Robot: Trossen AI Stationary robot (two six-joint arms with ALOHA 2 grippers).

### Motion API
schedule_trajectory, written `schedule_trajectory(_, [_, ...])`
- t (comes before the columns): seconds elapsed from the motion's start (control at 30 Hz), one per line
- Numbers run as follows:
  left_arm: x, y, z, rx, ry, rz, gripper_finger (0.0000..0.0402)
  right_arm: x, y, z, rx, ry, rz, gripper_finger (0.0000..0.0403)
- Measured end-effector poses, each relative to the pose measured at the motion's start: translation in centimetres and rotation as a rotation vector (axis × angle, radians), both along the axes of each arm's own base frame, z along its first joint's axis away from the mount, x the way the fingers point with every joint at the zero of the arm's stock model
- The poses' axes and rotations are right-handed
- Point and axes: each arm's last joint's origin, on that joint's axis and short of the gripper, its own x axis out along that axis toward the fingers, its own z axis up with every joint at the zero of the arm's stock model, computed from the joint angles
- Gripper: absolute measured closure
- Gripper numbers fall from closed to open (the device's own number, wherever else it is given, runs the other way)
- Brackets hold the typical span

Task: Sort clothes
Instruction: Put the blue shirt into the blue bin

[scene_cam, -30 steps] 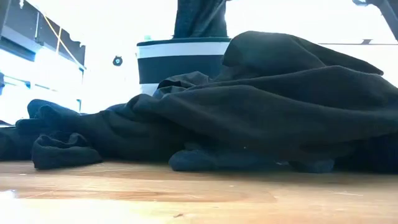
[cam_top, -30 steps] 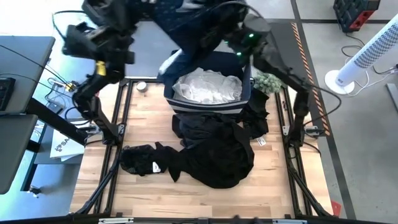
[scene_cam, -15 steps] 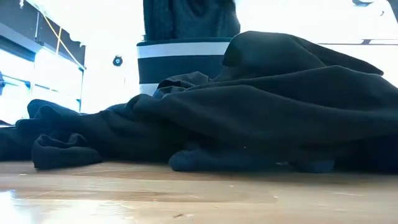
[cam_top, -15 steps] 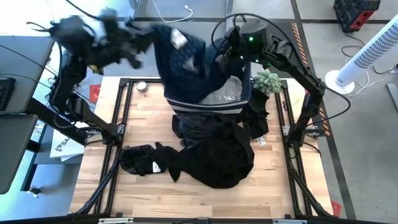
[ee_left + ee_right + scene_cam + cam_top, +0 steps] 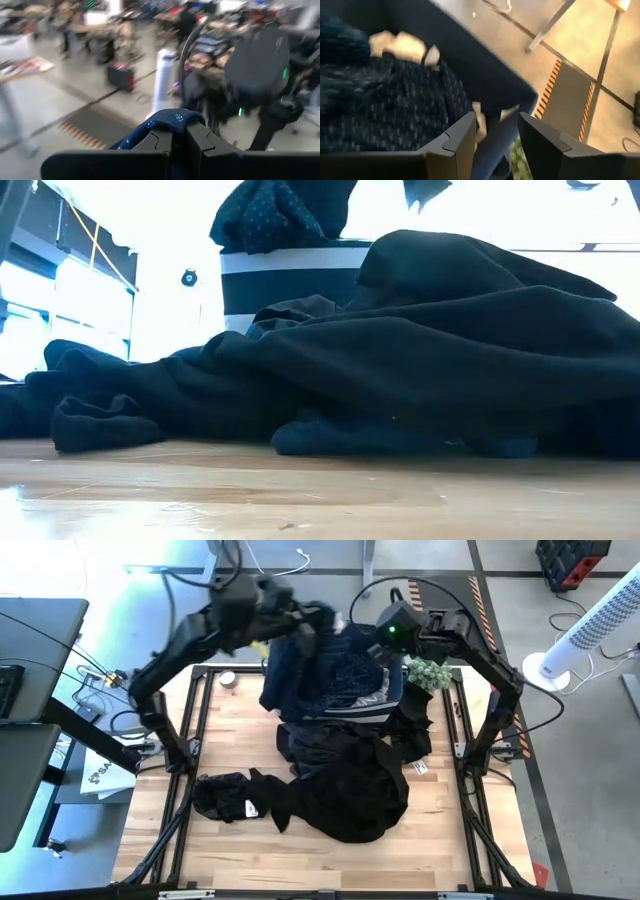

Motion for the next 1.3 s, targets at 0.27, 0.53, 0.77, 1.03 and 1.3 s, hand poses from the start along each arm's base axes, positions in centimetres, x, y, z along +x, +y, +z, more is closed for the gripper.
schedule_trajectory(0.27, [2.8,3.9,-3.2,-0.03,0.105,0.02,0.0383,-2.1,3.2,2.1,-0.068,-0.054,0.047,0.0258])
schedule_trajectory(0.53, [1.0,4.9,0.6,-0.024,-0.232,-0.082,0.0345,-6.0,5.5,4.6,-0.155,-0.15,0.048,0.0258])
schedule_trajectory(0.77, [2.5,6.6,-5.8,-0.195,0.205,-0.038,0.0317,-6.6,5.6,4.9,-0.148,-0.19,0.024,0.0258])
schedule_trajectory(1.03, [2.8,7.5,-5.8,-0.298,0.123,-0.133,0.0279,-5.2,5.4,4.2,-0.114,-0.164,0.049,0.0258])
schedule_trajectory(1.3, [-0.1,6.5,-5.2,-0.376,0.225,-0.111,0.02,-4.2,5.4,3.7,-0.087,-0.105,0.129,0.0258])
